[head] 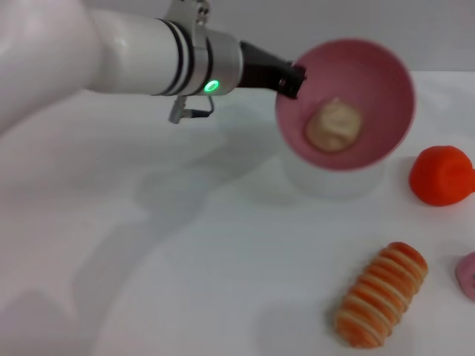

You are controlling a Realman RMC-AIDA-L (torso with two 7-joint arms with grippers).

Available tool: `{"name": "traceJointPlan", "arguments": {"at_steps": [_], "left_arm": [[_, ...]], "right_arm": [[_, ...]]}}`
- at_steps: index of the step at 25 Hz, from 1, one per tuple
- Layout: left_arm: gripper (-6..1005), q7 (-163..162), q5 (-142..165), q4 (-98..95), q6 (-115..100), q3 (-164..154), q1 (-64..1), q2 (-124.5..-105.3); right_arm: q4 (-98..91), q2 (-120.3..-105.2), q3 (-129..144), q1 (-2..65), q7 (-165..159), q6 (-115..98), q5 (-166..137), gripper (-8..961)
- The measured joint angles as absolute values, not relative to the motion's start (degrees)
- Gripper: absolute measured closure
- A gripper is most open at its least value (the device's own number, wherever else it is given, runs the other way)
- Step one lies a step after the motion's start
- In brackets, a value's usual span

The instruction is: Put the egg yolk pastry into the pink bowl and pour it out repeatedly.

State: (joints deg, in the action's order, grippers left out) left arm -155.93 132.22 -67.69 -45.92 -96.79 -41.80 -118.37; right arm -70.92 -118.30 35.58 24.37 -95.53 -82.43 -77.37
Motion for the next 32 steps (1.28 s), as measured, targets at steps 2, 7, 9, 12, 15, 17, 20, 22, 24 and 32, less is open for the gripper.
{"name": "traceJointPlan", "arguments": {"at_steps": [2,7,9,12,15,17,20,22,24,32], "left_arm": [[959,-155.0,132.0,-66.4,-34.2,-102.4,-41.0,-118.48],[959,-155.0,131.9,-65.7,-17.6,-110.7,-37.1,-118.56],[959,-155.1,131.8,-65.7,-16.0,-111.7,-36.6,-118.58],[959,-155.3,131.6,-65.4,-9.5,-115.2,-35.2,-118.61],[959,-155.3,131.1,-64.7,-3.9,-118.4,-34.4,-118.61],[959,-155.3,130.6,-63.9,1.3,-121.8,-33.5,-118.62],[959,-155.3,130.4,-60.8,16.1,-129.8,-32.4,-118.7],[959,-155.3,130.4,-59.9,24.3,-133.1,-30.8,-118.73],[959,-155.3,130.4,-59.5,26.5,-134.1,-30.4,-118.73],[959,-155.4,130.3,-57.4,32.1,-137.2,-30.8,-118.96]], "right_arm": [[-68.6,-118.31,34.2,22.3,-93.2,-82.4,-74.2,563],[-62.6,-118.45,31.4,17.8,-88.9,-83.6,-67.4,562],[-60.2,-118.72,29.8,16.6,-86.5,-84.5,-64.1,562],[-55.2,-118.92,28.5,15.7,-80.9,-85.1,-57.7,562],[-52.5,-118.68,28.3,15.8,-78.7,-85.0,-55.7,561],[-52.3,-118.63,28.3,16.2,-78.3,-84.8,-55.8,561],[-52.9,-118.59,28.9,17.0,-77.7,-84.7,-55.9,562],[-53.8,-118.48,29.3,17.5,-77.7,-84.8,-56.2,563],[-54.9,-118.42,29.8,18.2,-77.8,-84.6,-56.7,563],[-55.6,-118.31,31.4,21.0,-77.9,-83.1,-58.7,562]]}}
